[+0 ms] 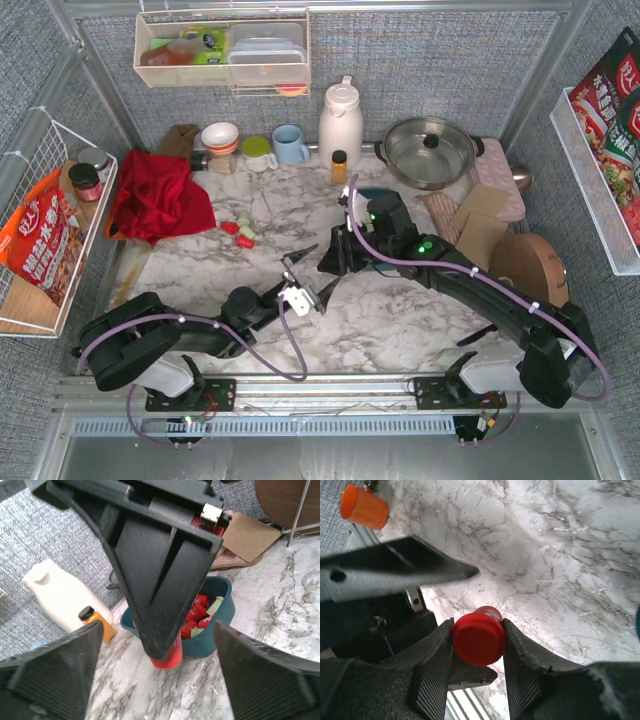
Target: Mix the coffee capsules in the storage basket
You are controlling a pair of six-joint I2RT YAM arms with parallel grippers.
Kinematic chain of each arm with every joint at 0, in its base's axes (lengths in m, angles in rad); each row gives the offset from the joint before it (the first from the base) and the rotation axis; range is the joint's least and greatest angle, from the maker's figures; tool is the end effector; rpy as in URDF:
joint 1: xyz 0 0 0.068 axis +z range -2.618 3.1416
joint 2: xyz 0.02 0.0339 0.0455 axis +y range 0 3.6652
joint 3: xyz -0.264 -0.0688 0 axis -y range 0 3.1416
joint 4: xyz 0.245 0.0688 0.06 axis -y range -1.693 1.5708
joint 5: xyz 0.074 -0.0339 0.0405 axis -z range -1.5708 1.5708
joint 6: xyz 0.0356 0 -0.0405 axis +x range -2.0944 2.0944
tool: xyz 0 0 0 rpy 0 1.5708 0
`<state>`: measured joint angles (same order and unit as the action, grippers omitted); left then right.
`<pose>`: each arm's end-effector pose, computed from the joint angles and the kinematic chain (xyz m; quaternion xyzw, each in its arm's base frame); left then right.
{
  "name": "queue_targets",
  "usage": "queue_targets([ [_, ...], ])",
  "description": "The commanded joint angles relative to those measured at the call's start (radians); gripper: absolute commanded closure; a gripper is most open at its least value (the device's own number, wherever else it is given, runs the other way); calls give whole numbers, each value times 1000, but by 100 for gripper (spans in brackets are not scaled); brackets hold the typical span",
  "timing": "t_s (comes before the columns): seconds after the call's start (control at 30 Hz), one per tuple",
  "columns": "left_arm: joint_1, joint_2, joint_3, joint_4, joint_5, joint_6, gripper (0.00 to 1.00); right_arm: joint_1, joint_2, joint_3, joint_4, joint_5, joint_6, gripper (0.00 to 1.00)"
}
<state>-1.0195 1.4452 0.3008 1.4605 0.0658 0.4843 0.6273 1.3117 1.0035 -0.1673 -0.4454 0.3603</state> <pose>0.1274 -0.2116 0.2112 0.4202 0.4103 -0.2326 0.7752 0.2326 0.1875 0.3030 -0.2248 0.8100 0.4067 0.3578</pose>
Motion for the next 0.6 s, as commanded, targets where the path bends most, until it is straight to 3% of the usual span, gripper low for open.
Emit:
queue_targets([
  [0.0, -1, -8, -33, 95, -57, -42, 1, -5, -16, -23, 32, 86, 13, 60],
  [0.2, -2, -52, -113, 117, -126, -124, 1, -44, -33, -49, 53, 305, -40, 61],
  [0.33, -3, -103, -128, 40, -299, -269, 1, -90, 0, -78, 119, 563, -126, 60],
  [0.43, -2, -176, -82, -190, -509, -420, 1, -164, 72, -78, 204, 633, -133, 59],
  [0.5, -2, -225, -13, -488, -636, -531, 1, -225, 139, -53, 263, 630, -108, 59],
  [0.57, 1, -257, 49, -684, -728, -619, 1, -274, 222, -15, 301, 621, -89, 58],
])
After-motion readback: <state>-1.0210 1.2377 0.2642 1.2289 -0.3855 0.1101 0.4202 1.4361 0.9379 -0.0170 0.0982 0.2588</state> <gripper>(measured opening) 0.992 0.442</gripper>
